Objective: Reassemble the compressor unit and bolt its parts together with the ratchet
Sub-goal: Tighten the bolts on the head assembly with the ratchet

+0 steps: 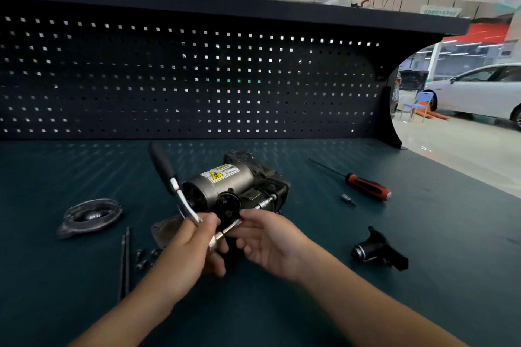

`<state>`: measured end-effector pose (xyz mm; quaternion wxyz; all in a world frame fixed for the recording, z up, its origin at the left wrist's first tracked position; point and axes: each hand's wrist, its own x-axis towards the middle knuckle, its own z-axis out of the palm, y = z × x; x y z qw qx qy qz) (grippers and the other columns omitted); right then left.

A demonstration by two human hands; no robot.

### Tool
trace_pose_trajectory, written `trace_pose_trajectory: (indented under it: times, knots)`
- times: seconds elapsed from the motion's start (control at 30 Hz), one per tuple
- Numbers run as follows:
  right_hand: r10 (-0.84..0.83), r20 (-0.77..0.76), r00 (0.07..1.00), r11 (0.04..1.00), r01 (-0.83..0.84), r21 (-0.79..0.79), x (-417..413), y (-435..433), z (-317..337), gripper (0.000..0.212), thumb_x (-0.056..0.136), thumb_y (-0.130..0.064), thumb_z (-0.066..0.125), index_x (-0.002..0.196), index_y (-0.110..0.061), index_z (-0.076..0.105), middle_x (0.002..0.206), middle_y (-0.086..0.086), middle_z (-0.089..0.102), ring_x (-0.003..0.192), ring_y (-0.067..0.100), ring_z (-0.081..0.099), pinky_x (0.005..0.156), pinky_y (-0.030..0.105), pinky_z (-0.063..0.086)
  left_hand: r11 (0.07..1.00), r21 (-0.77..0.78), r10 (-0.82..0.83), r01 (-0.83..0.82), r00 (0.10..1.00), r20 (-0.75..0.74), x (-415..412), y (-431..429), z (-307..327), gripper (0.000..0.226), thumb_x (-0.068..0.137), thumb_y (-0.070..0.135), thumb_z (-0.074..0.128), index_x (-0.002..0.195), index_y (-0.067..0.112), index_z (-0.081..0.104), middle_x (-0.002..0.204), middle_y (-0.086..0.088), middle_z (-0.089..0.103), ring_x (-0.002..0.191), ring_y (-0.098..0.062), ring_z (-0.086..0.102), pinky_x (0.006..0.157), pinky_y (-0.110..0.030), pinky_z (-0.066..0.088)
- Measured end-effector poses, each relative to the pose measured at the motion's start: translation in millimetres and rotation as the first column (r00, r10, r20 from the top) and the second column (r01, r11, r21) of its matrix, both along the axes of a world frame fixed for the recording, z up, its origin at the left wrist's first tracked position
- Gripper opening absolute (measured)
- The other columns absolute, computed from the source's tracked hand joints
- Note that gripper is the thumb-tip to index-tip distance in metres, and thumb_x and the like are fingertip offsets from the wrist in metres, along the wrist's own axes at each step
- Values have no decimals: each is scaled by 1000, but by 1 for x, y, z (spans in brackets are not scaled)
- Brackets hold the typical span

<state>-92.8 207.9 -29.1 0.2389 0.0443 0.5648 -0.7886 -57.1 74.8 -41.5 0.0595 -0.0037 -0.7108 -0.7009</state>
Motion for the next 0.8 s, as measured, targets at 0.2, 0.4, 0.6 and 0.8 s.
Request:
trace_pose_trajectory:
  times: [0.2,0.4,0.6,0.8]
  knots:
    - [-16,-70,997,999,14,-35,-4,3,-5,17,90,-11,56,77,-2,63,62,9,69,40,8,55,40,13,42,999,-30,-12,12,1000,-7,2,-3,-2,17,96,26,41,98,12,51,55,1,61,44,-10,54,48,-17,45]
    - [-38,-150,988,999,34,-35,-4,-2,-8,31,93,-16,54,66,-6,65,58,6,66,47,10,60,47,16,47,185,-863,-380,-470,775,-504,6,-13,-8,35,82,31,39,114,22,45,87,6,60,66,-11,63,57,-22,49]
    - [-64,-82,995,995,57,-86,2,1,-6,26,93,-15,52,73,-2,63,58,9,66,43,12,60,43,16,47,935,-342,22,-92,979,-202,10,5,-4,9,97,28,39,91,29,45,71,6,57,55,-10,59,58,-24,46]
    - [-112,-80,990,989,103,-108,3,-1,-8,18,93,-7,52,80,0,61,60,4,68,42,6,57,43,12,44,998,70,-20,10,989,148,6,0,-1,22,95,34,40,98,14,50,56,-2,62,42,-10,54,44,-25,47]
